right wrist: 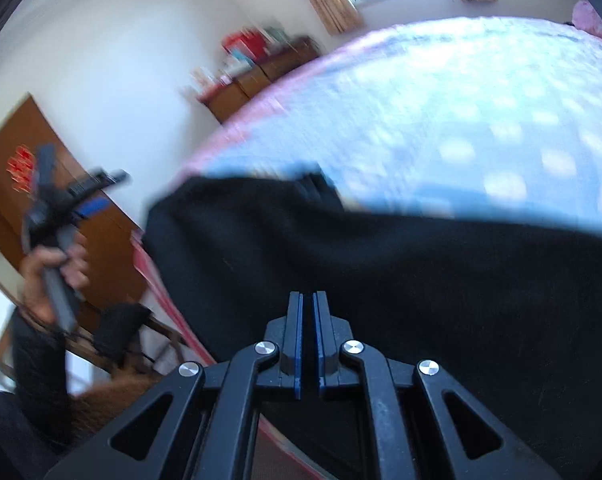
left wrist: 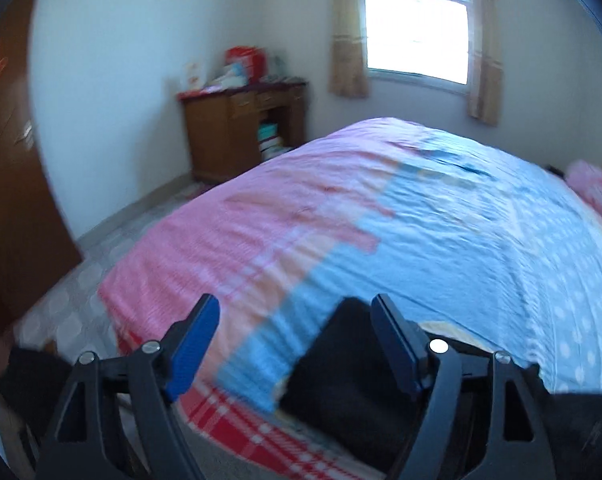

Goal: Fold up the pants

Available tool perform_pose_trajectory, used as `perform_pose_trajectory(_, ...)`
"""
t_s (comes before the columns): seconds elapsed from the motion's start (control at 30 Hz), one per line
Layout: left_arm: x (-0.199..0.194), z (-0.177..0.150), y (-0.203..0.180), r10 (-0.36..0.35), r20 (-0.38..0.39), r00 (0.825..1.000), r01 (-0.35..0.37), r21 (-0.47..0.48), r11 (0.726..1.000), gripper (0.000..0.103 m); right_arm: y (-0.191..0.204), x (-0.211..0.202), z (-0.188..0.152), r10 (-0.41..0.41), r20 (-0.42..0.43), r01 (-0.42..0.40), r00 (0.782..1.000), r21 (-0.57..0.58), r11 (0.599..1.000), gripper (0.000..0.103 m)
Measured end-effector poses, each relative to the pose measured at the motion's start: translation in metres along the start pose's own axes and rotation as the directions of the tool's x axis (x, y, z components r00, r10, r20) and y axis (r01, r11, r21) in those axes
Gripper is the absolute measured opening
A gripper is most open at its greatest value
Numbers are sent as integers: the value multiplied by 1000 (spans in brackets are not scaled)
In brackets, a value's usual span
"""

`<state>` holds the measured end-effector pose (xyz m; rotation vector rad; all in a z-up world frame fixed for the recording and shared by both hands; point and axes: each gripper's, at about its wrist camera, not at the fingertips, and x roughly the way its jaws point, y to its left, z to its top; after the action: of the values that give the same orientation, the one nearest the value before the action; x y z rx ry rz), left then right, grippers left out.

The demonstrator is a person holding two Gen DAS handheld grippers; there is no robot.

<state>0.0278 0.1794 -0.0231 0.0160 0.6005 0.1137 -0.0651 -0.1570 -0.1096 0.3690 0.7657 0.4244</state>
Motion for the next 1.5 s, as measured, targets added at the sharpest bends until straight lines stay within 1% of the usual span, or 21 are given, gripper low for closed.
perform_pose_trajectory(0.1,5,-8,-42,-7,34,999,2,126,992,80,4,-1,33,9,46,-8,999,-7,1000,6)
perform_pose_trajectory(0.17,14,-18,-60,-37,1,999,37,157,987,80,6,16,51,-3,37,3,999,-12,1000,6)
perform_pose_trajectory(0.23,27,-29,-61,-54,-34,998,59,145,988,80,10,42,62,6,-7,-6,1000,-3,1000,6)
perform_pose_trajectory(0.3,41,-39,-58,-16,-89,996,28,138,990,79,16,70,65,28,-49,-28,998,-2,1000,6)
perform_pose_trajectory(0.37,57,-56,-40,-2,-176,984,17,85,996,74,16,94,63,-44,-87,43,995,-5,999,6)
perform_pose_trajectory(0.4,56,-62,-34,-19,-170,985,32,75,997,74,13,105,62,-91,-113,93,989,16,996,6)
perform_pose_trajectory(0.43,50,-65,-36,-9,-131,991,24,114,993,74,7,112,60,-76,-122,83,990,51,995,6)
perform_pose_trajectory(0.47,49,-64,-41,16,-134,991,5,151,989,74,2,111,61,-42,-93,50,995,90,995,5)
perform_pose_trajectory(0.53,47,-60,-46,27,-142,990,-4,160,987,74,-3,111,64,-21,-102,32,995,114,993,5)
perform_pose_trajectory(0.57,44,-58,-45,7,-141,990,12,138,990,75,-5,106,67,-14,-97,27,995,134,991,5)
perform_pose_trajectory(0.7,27,-44,-44,-53,-135,989,62,68,996,76,-8,52,78,-24,54,16,998,144,990,6)
perform_pose_trajectory(0.87,6,-22,-75,-162,-74,984,168,86,982,88,-31,-47,70,-159,130,145,979,116,983,6)
perform_pose_trajectory(0.97,-7,-14,-113,-246,-57,968,252,140,958,89,-55,-108,51,-298,160,279,941,131,951,6)
perform_pose_trajectory(1.03,-15,-14,-143,-286,-61,956,292,178,940,89,-71,-152,35,-405,195,379,893,160,911,6)
perform_pose_trajectory(1.17,-29,-30,-204,-389,-138,911,411,220,884,89,-107,-223,0,-625,184,577,758,256,776,6)
perform_pose_trajectory(1.2,-31,-36,-214,-395,-150,906,421,229,878,89,-118,-242,-11,-651,189,586,735,305,750,6)
perform_pose_trajectory(1.3,-34,-62,-246,-405,-203,892,447,259,856,89,-146,-286,-40,-699,199,569,687,450,688,6)
perform_pose_trajectory(1.4,-27,-85,-265,-381,-258,888,446,279,851,89,-169,-303,-61,-760,149,601,632,525,602,6)
perform_pose_trajectory(1.43,-23,-94,-271,-354,-276,894,429,291,855,89,-181,-309,-72,-769,110,600,630,560,571,6)
perform_pose_trajectory(1.47,-18,-101,-273,-328,-289,899,411,302,860,89,-188,-317,-80,-735,148,540,662,585,605,5)
perform_pose_trajectory(1.5,-14,-106,-274,-305,-307,902,398,309,864,89,-189,-326,-87,-711,185,485,678,614,623,6)
